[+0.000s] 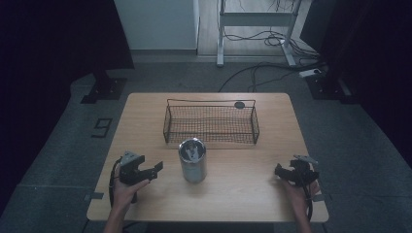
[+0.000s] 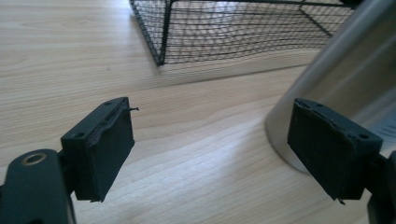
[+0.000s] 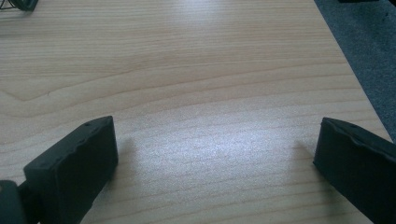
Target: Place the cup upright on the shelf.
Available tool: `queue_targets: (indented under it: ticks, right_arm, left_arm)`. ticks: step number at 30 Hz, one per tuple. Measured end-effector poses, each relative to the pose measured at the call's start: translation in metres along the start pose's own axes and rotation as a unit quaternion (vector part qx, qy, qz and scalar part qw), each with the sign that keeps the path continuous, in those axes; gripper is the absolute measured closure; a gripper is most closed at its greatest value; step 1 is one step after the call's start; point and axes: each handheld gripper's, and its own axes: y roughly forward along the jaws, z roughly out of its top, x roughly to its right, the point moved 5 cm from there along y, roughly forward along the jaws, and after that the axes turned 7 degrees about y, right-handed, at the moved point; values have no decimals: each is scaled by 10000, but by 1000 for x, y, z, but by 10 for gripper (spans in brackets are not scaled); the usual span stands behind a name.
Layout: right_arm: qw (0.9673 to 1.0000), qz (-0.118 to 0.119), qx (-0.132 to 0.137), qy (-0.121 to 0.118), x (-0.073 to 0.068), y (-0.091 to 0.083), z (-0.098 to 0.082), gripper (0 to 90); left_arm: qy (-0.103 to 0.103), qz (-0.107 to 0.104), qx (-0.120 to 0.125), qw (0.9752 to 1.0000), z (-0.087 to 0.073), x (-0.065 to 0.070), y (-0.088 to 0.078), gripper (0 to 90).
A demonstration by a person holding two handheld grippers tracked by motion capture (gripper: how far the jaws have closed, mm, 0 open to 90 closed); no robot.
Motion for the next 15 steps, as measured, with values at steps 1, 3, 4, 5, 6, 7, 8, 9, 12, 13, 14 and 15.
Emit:
queue_targets:
  ticks: [1,3,4,5,6,7,8,9,12,13,14,15]
  right_arm:
    - [10000,2,0,0,0,0,0,0]
    - [10000,2,0,2,0,0,0,0]
    - [10000,2,0,2,0,0,0,0]
    - [10000,2,-1,3,0,0,0,0]
    - [10000,2,-1,3,0,0,0,0]
    - [10000,2,-2,4,0,0,0,0]
    - [10000,2,-2,4,0,0,0,0]
    - [10000,2,-2,5,0,0,0,0]
    - [10000,3,-4,7,0,0,0,0]
    - [10000,3,-3,7,0,0,0,0]
    - [10000,3,-3,7,0,0,0,0]
    - [10000,4,-4,8,0,0,0,0]
  left_arm:
    - [11,-44,16,10000,1,2,-1,148]
    - [39,-66,31,10000,2,4,-2,146]
    - [47,-84,41,9999,2,5,-2,146]
    - [68,-129,47,9999,3,7,-3,139]
    - [68,-129,47,9999,3,7,-3,132]
    - [82,-195,68,9998,4,10,-4,126]
    - [82,-195,68,9998,4,10,-4,120]
    - [126,-264,91,9995,6,14,-6,116]
    - [161,-310,117,9993,7,17,-7,109]
    - [179,-341,124,9992,8,19,-8,103]
    - [205,-362,112,9991,9,21,-8,97]
    - [209,-368,115,9990,9,23,-9,63]
